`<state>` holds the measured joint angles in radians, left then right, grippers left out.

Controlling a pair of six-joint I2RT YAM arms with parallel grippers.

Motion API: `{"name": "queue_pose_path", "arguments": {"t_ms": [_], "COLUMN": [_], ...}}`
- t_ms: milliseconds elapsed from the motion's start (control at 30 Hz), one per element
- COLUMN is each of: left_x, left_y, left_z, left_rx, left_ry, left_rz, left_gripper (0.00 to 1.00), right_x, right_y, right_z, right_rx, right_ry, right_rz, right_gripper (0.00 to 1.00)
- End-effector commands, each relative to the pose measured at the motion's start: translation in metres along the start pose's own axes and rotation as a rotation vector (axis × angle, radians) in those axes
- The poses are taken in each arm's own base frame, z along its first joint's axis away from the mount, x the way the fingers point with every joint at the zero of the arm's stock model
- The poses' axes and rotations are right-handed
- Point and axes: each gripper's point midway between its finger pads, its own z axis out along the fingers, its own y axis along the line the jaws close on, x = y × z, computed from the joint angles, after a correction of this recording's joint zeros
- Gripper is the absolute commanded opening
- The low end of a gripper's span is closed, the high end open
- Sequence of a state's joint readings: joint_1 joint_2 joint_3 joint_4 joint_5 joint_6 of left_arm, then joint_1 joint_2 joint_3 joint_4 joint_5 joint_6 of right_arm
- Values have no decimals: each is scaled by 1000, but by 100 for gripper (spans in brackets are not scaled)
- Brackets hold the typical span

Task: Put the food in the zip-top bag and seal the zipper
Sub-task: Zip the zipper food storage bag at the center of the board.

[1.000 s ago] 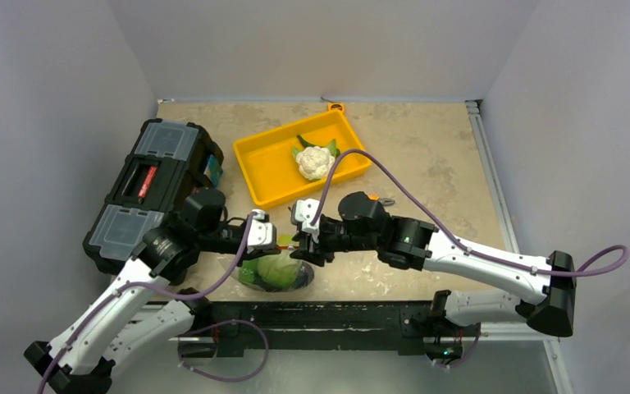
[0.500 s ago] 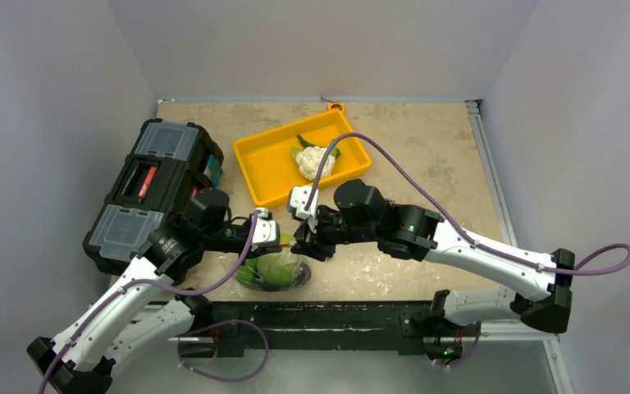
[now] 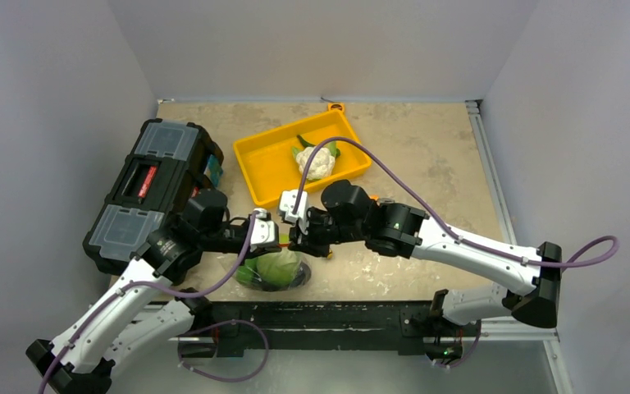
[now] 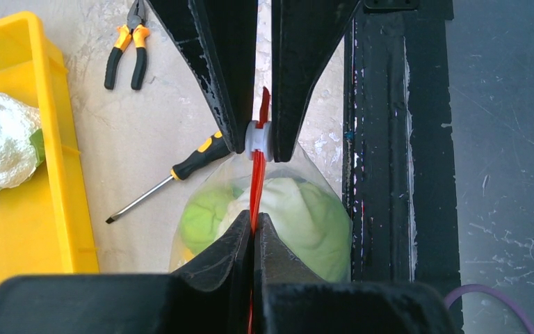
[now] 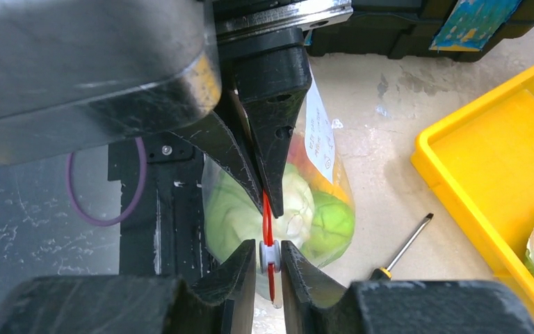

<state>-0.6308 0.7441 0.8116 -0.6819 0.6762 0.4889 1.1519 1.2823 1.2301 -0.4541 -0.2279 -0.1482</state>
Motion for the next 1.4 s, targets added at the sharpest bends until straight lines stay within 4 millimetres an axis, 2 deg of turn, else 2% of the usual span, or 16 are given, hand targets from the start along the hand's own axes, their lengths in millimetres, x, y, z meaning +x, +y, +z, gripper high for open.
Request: {"name": "queue_pose_path", "arguments": {"t_ms": [0,133,333,700,833,1133,1367], "left_x": [-24,-24,-27,-33,-33,-32,-29], "left_y": [1,-1,-5,-14,-15,-16,-14], "left_z": [-5,-5,-7,-12,-15,-15,-16], "left_rx": [-3,7,17,37,25,20,4], "left_ry": [-72,-78,-95,-144,-159,-162,-149], "left_rz": [49,55,72,130,161,182,184], "left_gripper": [0,0,0,0,0,0,0], "right_x": [-16,-16,-17,-23,-16,-20,-25], "right_y": [0,-1,-2,0,1,21,34], "right_z": [1,4,8,22,31,23,3], "right_rx": [-10,-5,-7,-32,-48,-151,-193], "right_ry": [-48,-51,-59,-135,-119,-177,-221], "right_rz": [-34,-37,-37,-74,-82,-127,-138], "right_gripper": [19,18,0,0,0,2,1]}}
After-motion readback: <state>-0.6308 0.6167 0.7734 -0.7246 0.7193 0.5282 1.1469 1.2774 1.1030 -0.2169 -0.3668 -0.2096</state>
